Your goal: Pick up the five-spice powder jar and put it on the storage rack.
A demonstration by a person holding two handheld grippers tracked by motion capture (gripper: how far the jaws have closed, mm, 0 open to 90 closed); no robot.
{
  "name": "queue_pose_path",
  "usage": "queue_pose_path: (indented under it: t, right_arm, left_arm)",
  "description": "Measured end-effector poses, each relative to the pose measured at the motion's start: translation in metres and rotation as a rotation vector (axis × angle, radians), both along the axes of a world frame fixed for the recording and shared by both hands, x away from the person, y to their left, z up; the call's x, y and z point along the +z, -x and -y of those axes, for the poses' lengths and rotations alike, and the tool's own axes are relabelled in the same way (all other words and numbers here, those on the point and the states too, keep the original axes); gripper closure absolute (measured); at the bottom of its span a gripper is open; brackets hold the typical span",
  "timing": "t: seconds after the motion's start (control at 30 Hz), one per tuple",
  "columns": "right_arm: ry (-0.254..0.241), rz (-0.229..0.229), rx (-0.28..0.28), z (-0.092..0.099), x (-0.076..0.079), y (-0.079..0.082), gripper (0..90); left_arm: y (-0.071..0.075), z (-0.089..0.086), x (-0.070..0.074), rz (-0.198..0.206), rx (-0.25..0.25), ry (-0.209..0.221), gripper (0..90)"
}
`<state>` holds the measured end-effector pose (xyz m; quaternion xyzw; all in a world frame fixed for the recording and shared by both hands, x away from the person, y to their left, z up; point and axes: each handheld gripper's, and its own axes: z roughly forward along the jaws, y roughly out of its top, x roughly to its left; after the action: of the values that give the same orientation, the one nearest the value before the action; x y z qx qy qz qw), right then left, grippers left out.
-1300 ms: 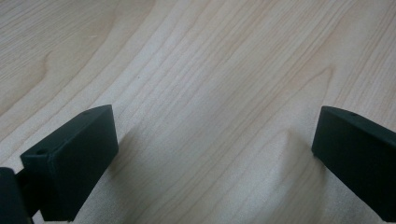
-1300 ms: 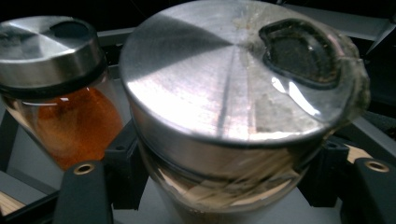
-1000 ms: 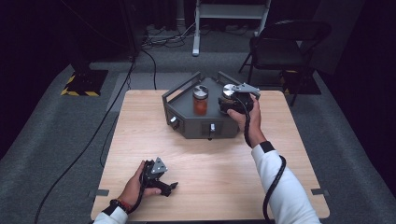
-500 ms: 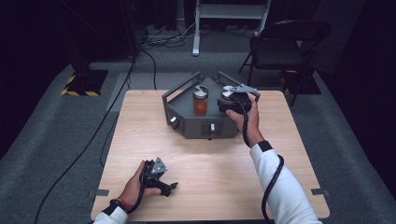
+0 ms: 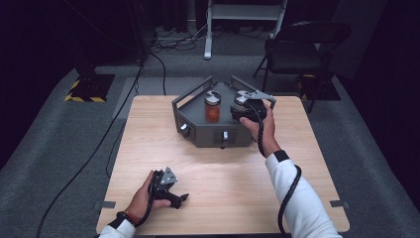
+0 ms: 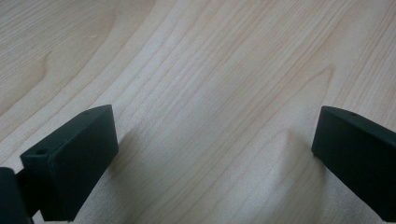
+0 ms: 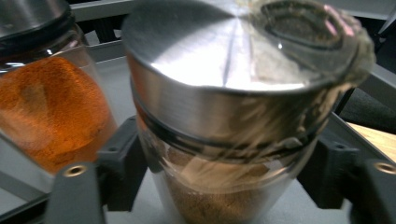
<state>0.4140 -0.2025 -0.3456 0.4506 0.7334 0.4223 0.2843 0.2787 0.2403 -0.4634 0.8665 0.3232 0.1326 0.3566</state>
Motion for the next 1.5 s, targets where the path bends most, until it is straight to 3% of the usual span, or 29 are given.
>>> queue_pose_path:
  t: [0.1,0.17,0.27,0.37,0.8,1.2,1.33,1.5]
  right_arm:
    - [-0.001,-0.010,-0.017,-0.002,0.000,0.001,16.5]
    - [0.000,-0.003,0.001,-0.001,0.001,0.002,10.8]
    - [0.029,0.010,0.008,-0.003,0.007,0.007,6.7]
    - [0.039,0.029,-0.025,-0.008,0.011,0.013,6.0]
    - [0.080,0.108,-0.018,-0.010,0.017,0.030,4.8]
    - [0.033,0.237,-0.006,0.006,0.016,0.064,4.8]
    - [0.017,0.256,-0.001,0.011,0.007,0.075,4.8]
    - [-0.018,0.251,0.052,0.024,-0.002,0.079,4.8]
  left_arm:
    - [0.000,0.000,0.000,0.000,0.000,0.000,0.1]
    - [0.000,0.000,0.000,0.000,0.000,0.000,0.1]
    - [0.000,0.000,0.000,-0.001,0.000,0.001,0.1]
    - [0.000,0.000,0.000,0.000,0.000,0.000,0.1]
    - [0.000,0.000,0.000,-0.001,0.000,0.000,0.1]
    - [0.000,0.000,0.000,0.000,0.000,0.000,0.1]
    - [0.000,0.000,0.000,-0.001,0.000,0.000,0.1]
    - [0.000,0.000,0.000,-0.001,-0.001,0.000,0.2]
